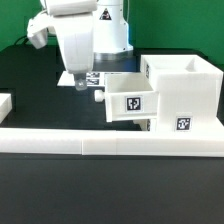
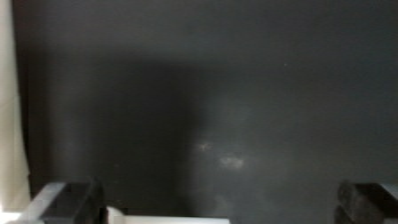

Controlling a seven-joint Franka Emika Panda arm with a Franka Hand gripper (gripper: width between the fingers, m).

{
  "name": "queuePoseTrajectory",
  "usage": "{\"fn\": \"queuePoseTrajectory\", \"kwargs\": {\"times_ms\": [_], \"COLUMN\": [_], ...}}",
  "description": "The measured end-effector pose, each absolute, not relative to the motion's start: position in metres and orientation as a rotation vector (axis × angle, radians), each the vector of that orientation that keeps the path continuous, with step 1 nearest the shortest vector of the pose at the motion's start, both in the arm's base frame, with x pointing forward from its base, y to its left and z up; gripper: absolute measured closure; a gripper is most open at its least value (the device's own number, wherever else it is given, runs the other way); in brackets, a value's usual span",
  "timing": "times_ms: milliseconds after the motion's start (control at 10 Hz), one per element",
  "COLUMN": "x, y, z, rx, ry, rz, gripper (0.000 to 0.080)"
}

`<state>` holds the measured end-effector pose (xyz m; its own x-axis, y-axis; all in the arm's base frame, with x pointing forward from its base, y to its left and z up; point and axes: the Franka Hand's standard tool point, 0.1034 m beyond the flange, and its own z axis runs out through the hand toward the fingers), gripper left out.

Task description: Assemble drawer

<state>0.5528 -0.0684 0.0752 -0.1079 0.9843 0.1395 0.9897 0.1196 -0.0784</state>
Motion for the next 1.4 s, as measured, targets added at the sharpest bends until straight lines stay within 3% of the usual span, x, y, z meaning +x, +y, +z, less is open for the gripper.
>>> {"fn": "queuePoseTrajectory", "kwargs": {"times_ms": [400, 1400], "x": [0.551, 0.555], "y": [-0.046, -0.028], "z": [0.058, 0.057], "rx": [-2.032, -2.027], "ry": [-2.123, -2.160], "rz": [-0.123, -0.082], "gripper": [0.0151, 0.0151]}}
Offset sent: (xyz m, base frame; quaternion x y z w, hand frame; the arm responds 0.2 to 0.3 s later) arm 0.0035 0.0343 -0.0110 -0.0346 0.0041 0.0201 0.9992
